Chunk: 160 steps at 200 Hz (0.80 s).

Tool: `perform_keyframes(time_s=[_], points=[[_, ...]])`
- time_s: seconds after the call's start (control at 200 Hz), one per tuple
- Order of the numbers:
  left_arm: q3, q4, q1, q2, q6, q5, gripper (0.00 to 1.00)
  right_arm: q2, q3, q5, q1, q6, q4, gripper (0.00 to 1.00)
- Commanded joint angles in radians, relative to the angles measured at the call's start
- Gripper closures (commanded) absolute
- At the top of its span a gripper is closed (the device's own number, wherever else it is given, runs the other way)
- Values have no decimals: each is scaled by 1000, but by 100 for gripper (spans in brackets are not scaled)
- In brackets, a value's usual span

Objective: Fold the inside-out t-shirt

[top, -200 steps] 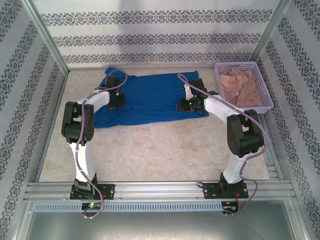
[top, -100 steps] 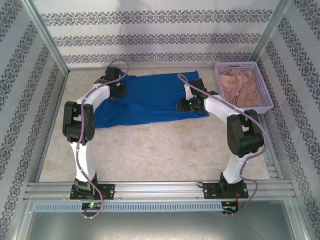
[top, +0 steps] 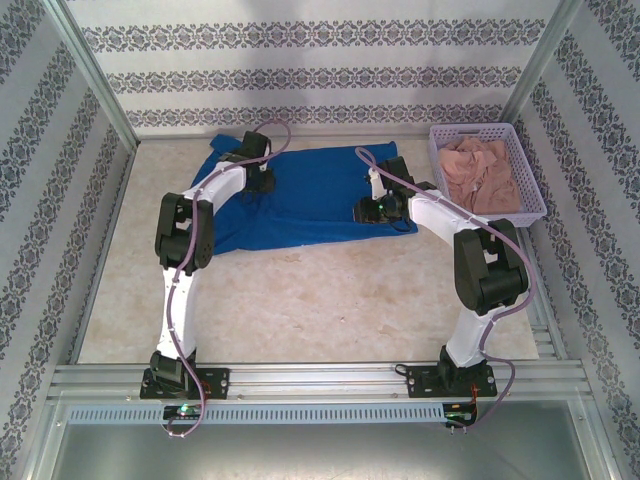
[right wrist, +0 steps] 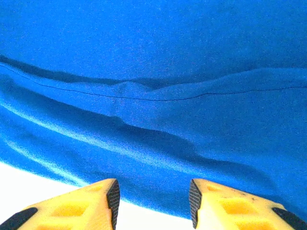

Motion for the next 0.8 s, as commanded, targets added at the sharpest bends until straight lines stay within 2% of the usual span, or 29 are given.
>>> perform_keyframes(time_s=[0.0,0.075,0.235,0.415,0.61,0.794], points=[[28,-3,-1,-27,42,18,76,10,-4,-10,-7,14,-17,55],[-24,48,-3,-73,47,32,69,11,-3,-11,-5,16,-16,55],[-280,244,2,-247,27,0,54,13,-2,-7,-3,18,-16,55],[-399,229,55,-304,-68,-19,50,40,32,11,-11,41,-43,55],[-346,175,125,-223,-94,18,51,47,41,-8,-10,47,-38,55],[-167,72,148,-97,-97,59,51,45,46,-6,-11,44,-49,54]])
